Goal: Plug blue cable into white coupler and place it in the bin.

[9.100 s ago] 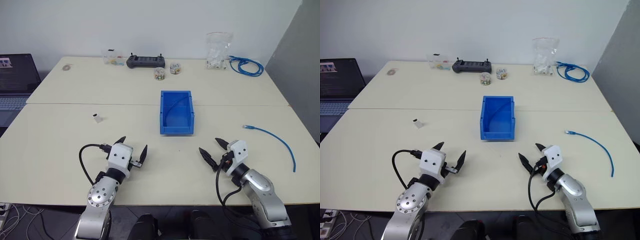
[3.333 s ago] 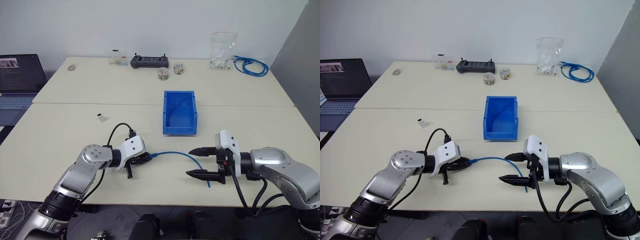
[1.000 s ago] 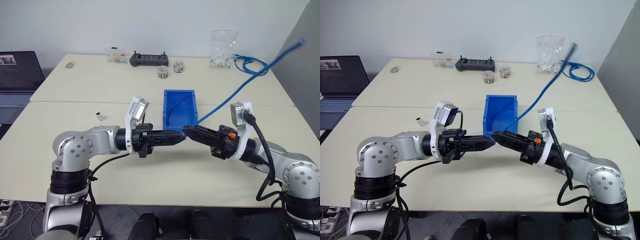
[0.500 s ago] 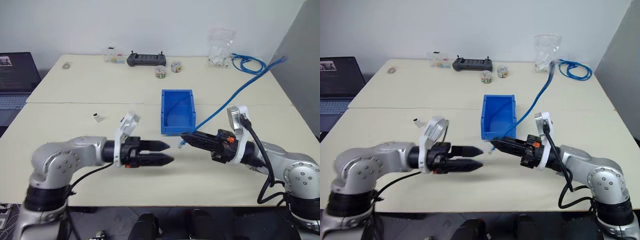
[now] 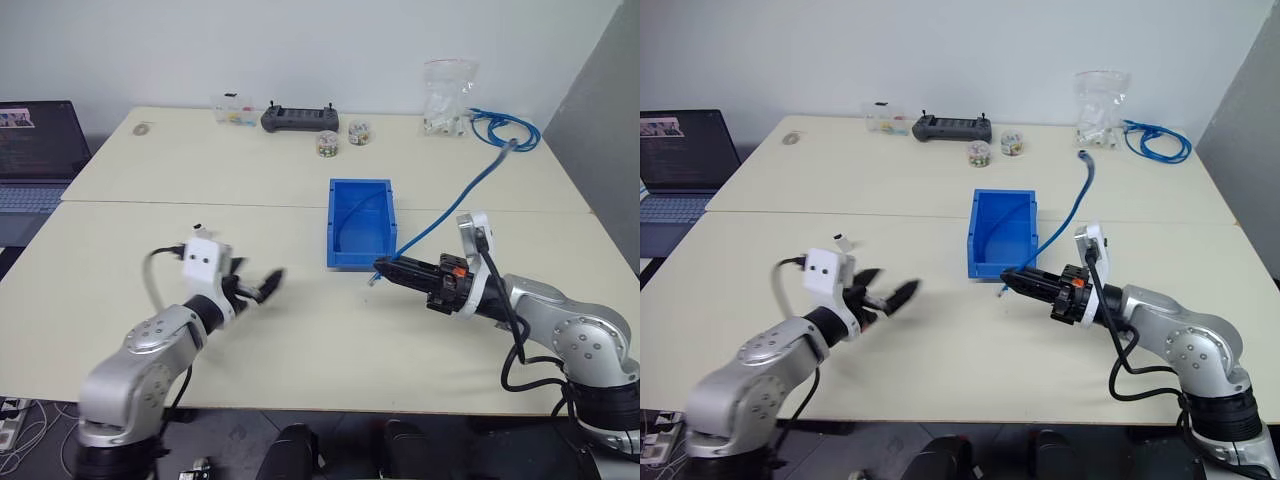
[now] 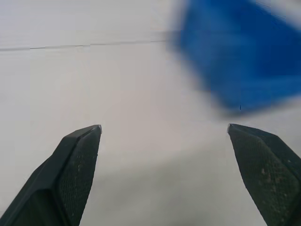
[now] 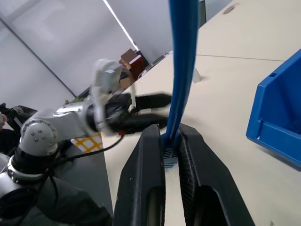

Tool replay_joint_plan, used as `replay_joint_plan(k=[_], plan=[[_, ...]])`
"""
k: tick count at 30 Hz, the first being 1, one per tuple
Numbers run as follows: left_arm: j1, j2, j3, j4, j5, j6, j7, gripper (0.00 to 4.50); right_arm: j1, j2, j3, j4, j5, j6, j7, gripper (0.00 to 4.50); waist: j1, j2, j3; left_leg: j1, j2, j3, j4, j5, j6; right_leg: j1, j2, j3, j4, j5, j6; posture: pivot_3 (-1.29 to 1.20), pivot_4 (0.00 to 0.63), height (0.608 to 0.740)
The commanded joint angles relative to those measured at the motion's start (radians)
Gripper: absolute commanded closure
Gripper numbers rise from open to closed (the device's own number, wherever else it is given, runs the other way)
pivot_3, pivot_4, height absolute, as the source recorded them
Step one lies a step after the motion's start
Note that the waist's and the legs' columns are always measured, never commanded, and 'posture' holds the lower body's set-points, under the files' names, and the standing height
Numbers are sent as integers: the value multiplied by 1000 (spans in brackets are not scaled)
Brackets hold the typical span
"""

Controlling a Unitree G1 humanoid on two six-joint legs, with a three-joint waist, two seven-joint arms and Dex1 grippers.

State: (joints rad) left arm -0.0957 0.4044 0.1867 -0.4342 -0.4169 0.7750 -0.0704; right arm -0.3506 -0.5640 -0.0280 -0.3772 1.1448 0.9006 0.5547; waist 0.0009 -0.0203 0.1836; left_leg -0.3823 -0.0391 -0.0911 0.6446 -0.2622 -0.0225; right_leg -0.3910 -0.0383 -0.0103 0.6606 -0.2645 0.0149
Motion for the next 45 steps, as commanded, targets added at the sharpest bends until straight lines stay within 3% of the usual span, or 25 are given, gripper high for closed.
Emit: replay_joint_plan(k=[1, 5, 17, 29, 33, 45], plan=[[-25, -86, 20, 54, 159, -75, 198, 0, -32, 13, -3, -8, -27, -17, 32, 4390, 2, 0, 0, 0, 0, 0, 0, 0, 0, 0, 0, 0, 0, 0, 0, 0, 150, 740], [-108, -147, 51, 197, 229, -109, 289, 0, -45, 23, -2, -2, -46, -12, 43, 4390, 8, 0, 0, -1, -1, 0, 1, 0, 0, 0, -1, -1, 0, 0, 1, 0, 150, 740], [-438, -106, 79, 704, 267, -245, 237, 0, -67, 51, -2, -7, -66, -3, 44, 4390, 5, -1, 0, -1, -1, 0, 1, 0, 0, 0, 0, -2, 1, 1, 0, 0, 150, 740], [-641, -55, 113, 1064, 270, -402, 227, 0, -55, 57, -13, -29, -63, 6, 30, 4390, -2, -1, 0, -1, -1, 0, 1, 0, -1, -1, -1, -2, 2, 1, 1, 0, 150, 740], [-678, -50, 123, 1138, 265, -439, 228, 703, -57, 58, -15, -30, -62, 8, 26, 4391, -2, -1, 0, -1, -1, 0, 1, 1, -1, -1, -1, -2, 2, 2, 1, 0, 150, 740], [-707, -52, 133, 1232, 256, -486, 228, 3395, -60, 59, -13, -32, -66, 5, 20, 4391, -3, -1, 0, -1, -1, 0, 1, 1, -1, -2, -1, -2, 2, 2, 1, 0, 150, 740]])
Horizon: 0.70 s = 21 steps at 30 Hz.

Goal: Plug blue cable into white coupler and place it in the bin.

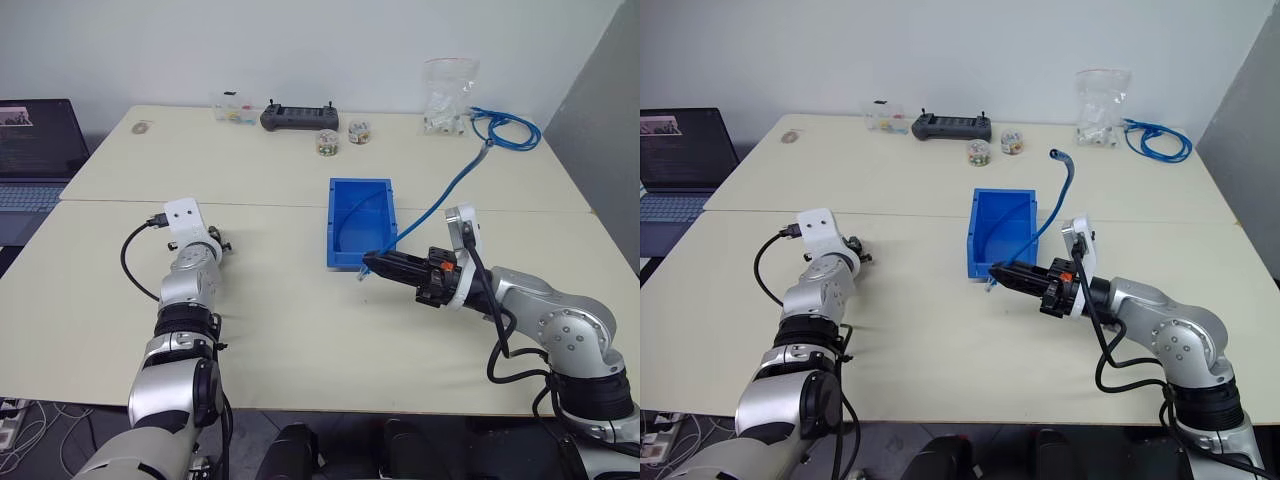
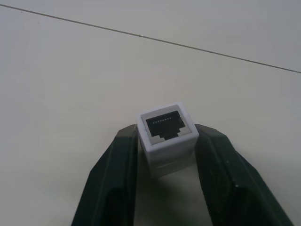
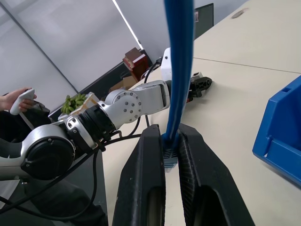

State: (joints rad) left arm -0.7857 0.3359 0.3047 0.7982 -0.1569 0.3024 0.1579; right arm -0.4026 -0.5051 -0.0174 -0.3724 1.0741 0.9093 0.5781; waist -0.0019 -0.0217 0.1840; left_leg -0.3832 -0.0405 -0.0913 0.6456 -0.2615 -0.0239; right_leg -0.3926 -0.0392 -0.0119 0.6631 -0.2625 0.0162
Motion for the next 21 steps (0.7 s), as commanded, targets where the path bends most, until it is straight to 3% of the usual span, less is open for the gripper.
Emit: replay_joint_plan(k=[1, 6, 10, 13, 16, 21], plan=[[-16, 13, 20, -1, -9, -10, 3, 3544, -9, -1, -24, -36, 4, -4, -2, 4391, 0, 0, 0, 0, 0, 0, 0, 0, 0, 0, 0, 0, 0, 0, 0, 0, 150, 740], [47, -10, -9, -111, -15, 55, -45, 3653, -8, -4, -24, -37, -4, -6, -5, 4391, -1, 0, 0, 0, 0, 0, 0, 0, 0, 0, 0, 0, 0, 0, 0, 0, 150, 740], [218, -2, -144, -456, -70, 243, -263, 3654, 14, -25, -31, -59, -19, -13, -1, 4391, -3, 0, 0, 0, 0, 2, 0, 1, -2, 0, 0, 2, 0, 0, 0, 0, 150, 740], [358, 85, -281, -755, -162, 408, -500, 3656, 57, -50, -34, -94, -39, -21, 6, 4391, 1, 0, 0, -1, 0, 2, 0, 2, -4, -1, -1, 2, 0, 0, 0, 0, 150, 740], [420, 179, -390, -925, -200, 459, -674, 3658, 92, -68, -19, -125, -73, -38, 17, 4391, 4, 0, 0, -1, -1, 2, 0, 2, -4, -1, -1, 2, 0, 0, 0, 0, 150, 740], [387, 288, -570, -1025, -203, 442, -941, 3665, 108, -85, 37, -152, -163, -86, 56, 4391, 0, 1, 0, -1, 0, 2, 0, -1, 1, -1, 0, 2, -2, -1, 1, 0, 150, 740]])
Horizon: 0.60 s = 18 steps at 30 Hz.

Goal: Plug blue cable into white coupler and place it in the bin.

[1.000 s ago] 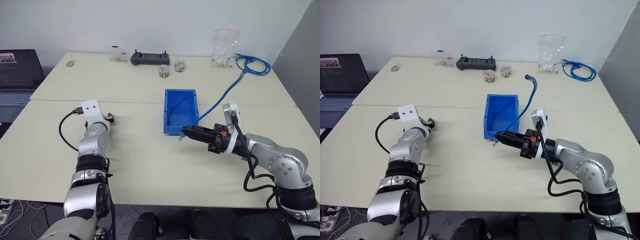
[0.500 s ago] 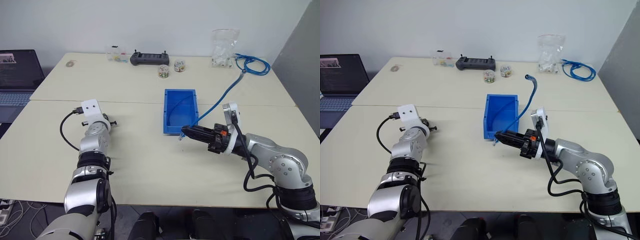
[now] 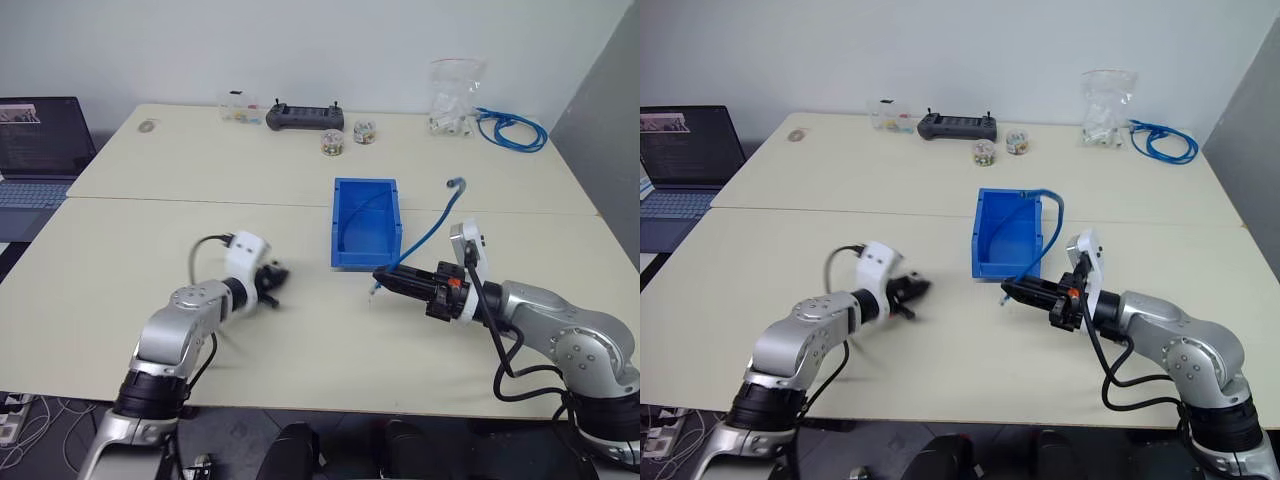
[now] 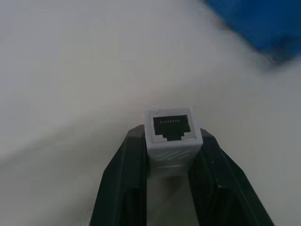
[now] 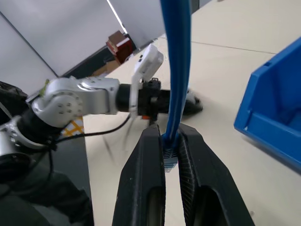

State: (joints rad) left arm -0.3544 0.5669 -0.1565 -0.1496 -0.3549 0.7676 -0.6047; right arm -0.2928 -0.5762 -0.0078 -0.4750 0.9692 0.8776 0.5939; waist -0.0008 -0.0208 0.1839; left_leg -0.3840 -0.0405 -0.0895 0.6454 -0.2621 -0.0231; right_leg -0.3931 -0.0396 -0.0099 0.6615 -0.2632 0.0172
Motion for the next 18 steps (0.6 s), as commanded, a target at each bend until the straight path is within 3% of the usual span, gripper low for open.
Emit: replay_joint_plan(k=[1, 9, 18], plan=[[-68, 73, -162, -72, 15, -57, -242, 3666, -5, -18, 44, -50, -84, -68, 52, 4391, -2, 0, 0, 0, 0, 0, 0, 0, 0, 0, 0, 0, 0, 0, 1, 0, 150, 740], [-182, 48, -330, 89, 126, -233, -442, 3666, -32, -7, 127, -29, -231, -167, 112, 4392, -8, 0, 0, 0, 1, 1, 0, 0, 0, -1, 2, 0, 1, -1, 0, 0, 150, 740], [-210, 17, -367, 220, 222, -363, -530, 3667, -87, 40, 306, 73, -463, -339, 201, 4392, -6, 0, 0, 0, 1, 0, 0, 0, 0, 0, 1, 0, 1, -2, 2, 0, 150, 740]])
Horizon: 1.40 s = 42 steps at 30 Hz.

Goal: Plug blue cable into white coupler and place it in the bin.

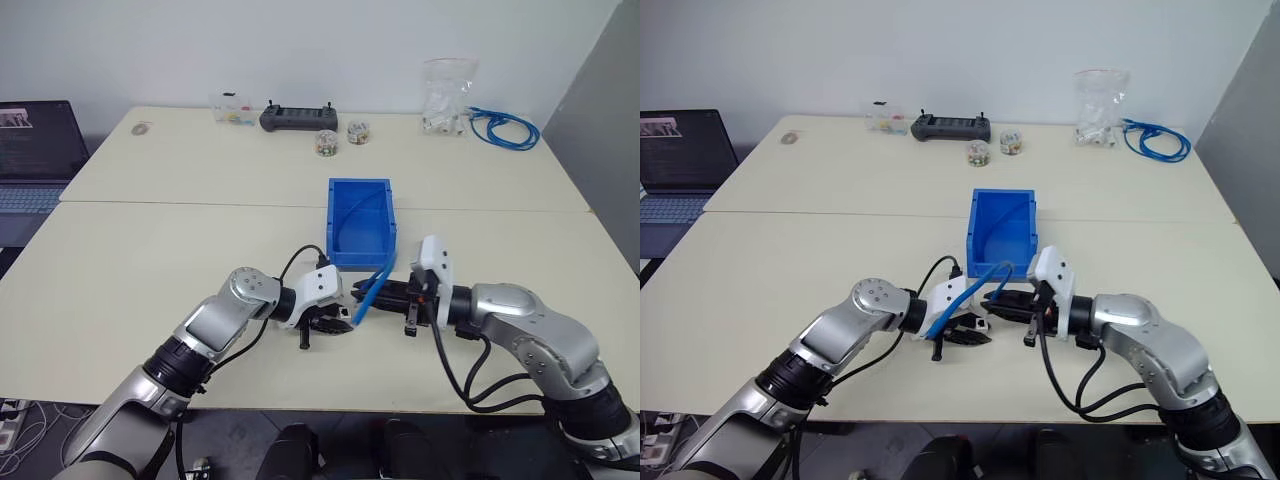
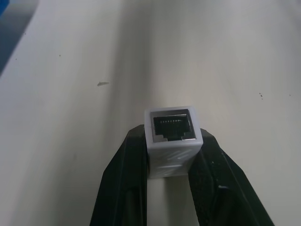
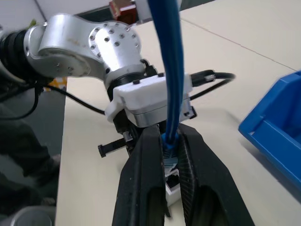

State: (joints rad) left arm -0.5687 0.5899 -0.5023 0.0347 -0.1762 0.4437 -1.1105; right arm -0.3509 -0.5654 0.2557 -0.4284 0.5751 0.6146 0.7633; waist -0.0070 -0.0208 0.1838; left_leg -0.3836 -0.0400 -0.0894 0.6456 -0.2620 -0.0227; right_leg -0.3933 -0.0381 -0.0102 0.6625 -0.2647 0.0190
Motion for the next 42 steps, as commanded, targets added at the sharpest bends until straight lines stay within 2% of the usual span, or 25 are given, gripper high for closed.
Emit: replay_joint_plan(k=[1, 15, 42], plan=[[4, -7, -20, 44, 50, -50, -30, 3667, -34, 38, 56, 45, -87, -91, 39, 4392, 0, 0, 0, 0, 0, 0, 0, 0, 0, 0, 0, 0, 0, 1, -1, 0, 150, 740], [28, -12, 7, 55, 81, -88, -55, 3667, -52, 84, 74, 228, -216, -217, 137, 4392, -1, 0, 0, 2, 0, -1, 0, 0, 0, 2, 0, 0, 0, 1, -2, 0, 150, 740], [42, -11, 20, 54, 103, -100, -75, 3671, -61, 98, 151, 304, -372, -298, 231, 4392, -3, 0, -2, 5, 0, -1, 0, 0, 0, 4, 0, 0, 1, 1, -2, 0, 150, 740]])
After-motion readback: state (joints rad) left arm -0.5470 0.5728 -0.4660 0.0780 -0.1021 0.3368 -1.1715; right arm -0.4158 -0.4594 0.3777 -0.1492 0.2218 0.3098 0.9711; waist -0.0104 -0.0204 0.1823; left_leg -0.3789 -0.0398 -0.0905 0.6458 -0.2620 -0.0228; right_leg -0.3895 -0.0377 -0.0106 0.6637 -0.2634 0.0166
